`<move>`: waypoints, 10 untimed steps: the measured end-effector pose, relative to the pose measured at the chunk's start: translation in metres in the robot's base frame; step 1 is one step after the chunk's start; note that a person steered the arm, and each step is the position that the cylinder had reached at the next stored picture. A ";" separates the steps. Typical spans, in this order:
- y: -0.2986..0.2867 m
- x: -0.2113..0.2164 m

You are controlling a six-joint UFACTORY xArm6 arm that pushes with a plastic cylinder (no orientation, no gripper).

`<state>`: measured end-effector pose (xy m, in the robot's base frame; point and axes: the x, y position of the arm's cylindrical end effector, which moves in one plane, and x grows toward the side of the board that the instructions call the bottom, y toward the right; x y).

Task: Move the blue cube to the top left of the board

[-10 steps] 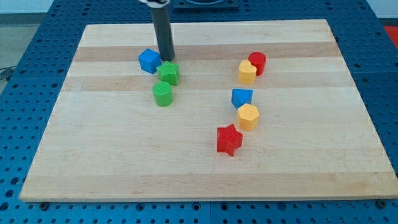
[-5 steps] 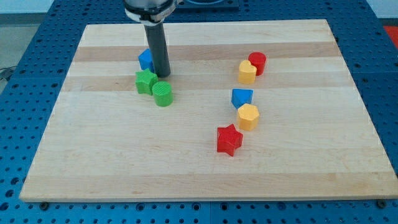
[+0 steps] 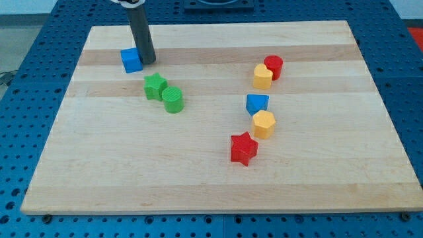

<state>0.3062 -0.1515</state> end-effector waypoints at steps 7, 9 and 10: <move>-0.070 0.047; -0.071 -0.007; -0.071 -0.007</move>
